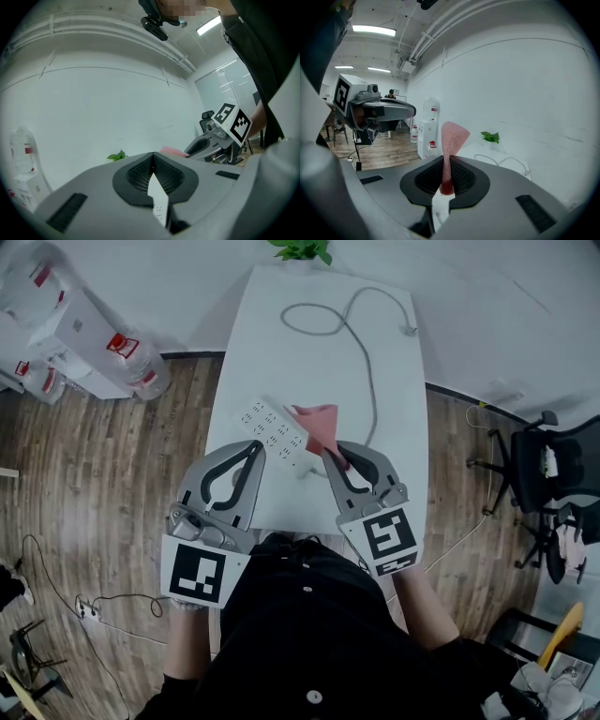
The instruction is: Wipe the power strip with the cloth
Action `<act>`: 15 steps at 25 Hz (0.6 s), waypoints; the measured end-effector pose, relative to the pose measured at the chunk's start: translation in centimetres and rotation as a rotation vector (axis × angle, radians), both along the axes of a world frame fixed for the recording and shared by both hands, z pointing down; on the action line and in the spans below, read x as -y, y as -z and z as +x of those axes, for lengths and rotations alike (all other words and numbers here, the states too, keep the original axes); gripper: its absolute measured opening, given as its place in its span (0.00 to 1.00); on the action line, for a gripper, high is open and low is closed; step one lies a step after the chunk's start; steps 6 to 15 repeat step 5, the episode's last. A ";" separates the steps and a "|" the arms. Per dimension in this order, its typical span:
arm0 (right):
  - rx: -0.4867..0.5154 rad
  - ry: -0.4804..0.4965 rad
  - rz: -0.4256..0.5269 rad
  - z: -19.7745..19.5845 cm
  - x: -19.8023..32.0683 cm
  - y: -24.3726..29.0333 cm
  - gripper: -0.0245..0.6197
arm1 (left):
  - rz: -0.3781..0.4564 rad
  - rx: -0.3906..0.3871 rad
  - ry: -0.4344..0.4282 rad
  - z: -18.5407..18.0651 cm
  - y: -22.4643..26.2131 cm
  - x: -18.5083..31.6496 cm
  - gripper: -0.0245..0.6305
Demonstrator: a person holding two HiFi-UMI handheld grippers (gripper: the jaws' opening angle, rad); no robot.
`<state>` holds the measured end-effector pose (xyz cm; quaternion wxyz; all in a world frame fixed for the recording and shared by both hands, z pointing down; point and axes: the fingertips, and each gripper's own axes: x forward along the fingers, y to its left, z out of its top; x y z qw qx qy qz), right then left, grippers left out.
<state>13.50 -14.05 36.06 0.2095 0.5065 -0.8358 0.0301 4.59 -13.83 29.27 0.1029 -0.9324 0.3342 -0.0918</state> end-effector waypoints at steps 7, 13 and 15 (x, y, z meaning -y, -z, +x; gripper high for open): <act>-0.014 0.004 0.000 -0.1 0.3 -0.3 0.11 | -0.013 -0.003 0.010 -0.1 -0.2 0.4 0.06; -0.014 0.004 0.000 -0.1 0.3 -0.3 0.11 | -0.013 -0.003 0.010 -0.1 -0.2 0.4 0.06; -0.014 0.004 0.000 -0.1 0.3 -0.3 0.11 | -0.013 -0.003 0.010 -0.1 -0.2 0.4 0.06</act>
